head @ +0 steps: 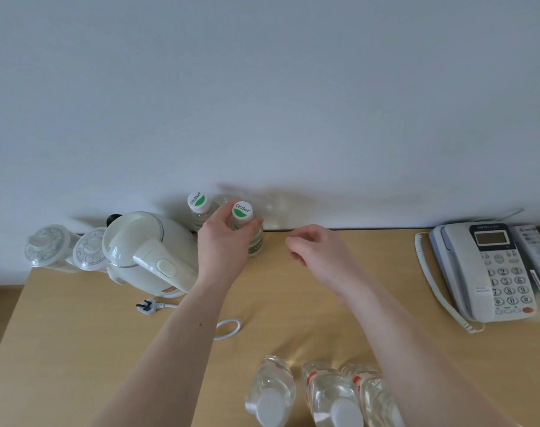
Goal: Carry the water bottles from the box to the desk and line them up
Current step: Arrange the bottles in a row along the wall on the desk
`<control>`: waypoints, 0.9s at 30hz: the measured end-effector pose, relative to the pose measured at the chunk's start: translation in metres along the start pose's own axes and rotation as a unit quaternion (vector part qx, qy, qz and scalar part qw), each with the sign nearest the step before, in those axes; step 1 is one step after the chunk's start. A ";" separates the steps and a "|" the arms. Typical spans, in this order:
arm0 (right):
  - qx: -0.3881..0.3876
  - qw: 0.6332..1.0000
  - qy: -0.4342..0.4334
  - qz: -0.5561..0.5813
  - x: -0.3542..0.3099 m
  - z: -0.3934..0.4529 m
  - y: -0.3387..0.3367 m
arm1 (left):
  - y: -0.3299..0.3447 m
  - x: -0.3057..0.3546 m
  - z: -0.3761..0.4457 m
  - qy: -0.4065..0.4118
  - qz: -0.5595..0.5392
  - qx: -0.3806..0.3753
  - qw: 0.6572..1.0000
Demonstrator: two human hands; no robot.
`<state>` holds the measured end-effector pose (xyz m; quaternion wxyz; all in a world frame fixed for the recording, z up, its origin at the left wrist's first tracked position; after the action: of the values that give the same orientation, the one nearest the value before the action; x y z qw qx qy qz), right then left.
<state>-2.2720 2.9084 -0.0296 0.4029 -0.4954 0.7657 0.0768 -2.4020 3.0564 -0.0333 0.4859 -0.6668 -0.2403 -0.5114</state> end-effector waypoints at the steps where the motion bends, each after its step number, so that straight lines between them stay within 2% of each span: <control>1: -0.001 1.000 0.001 -0.001 0.000 -0.001 0.000 | 0.001 0.000 0.000 0.004 -0.001 0.002 1.000; 11: -0.010 1.000 0.004 -0.010 0.004 -0.006 0.001 | 0.004 0.009 0.010 0.036 0.018 0.041 0.998; 18: -0.013 1.000 0.006 -0.010 0.015 -0.012 0.002 | 0.003 0.011 0.007 0.045 0.031 0.023 0.998; 27: -0.019 1.000 0.013 -0.010 0.028 -0.035 0.001 | -0.018 0.006 -0.026 0.056 -0.005 0.005 0.998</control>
<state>-2.2974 2.8712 -0.0260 0.3837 -0.5114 0.7647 0.0809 -2.4269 3.0394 -0.0206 0.4993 -0.6335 -0.2188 -0.5491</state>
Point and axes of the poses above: each hand's wrist, its own z-axis towards the middle knuckle, its own y-axis out of the palm, x = y × z, the point moved 7 cm from there along z, towards the middle knuckle, and after that the axes turned 10 degrees about y, right-handed, at the moved point
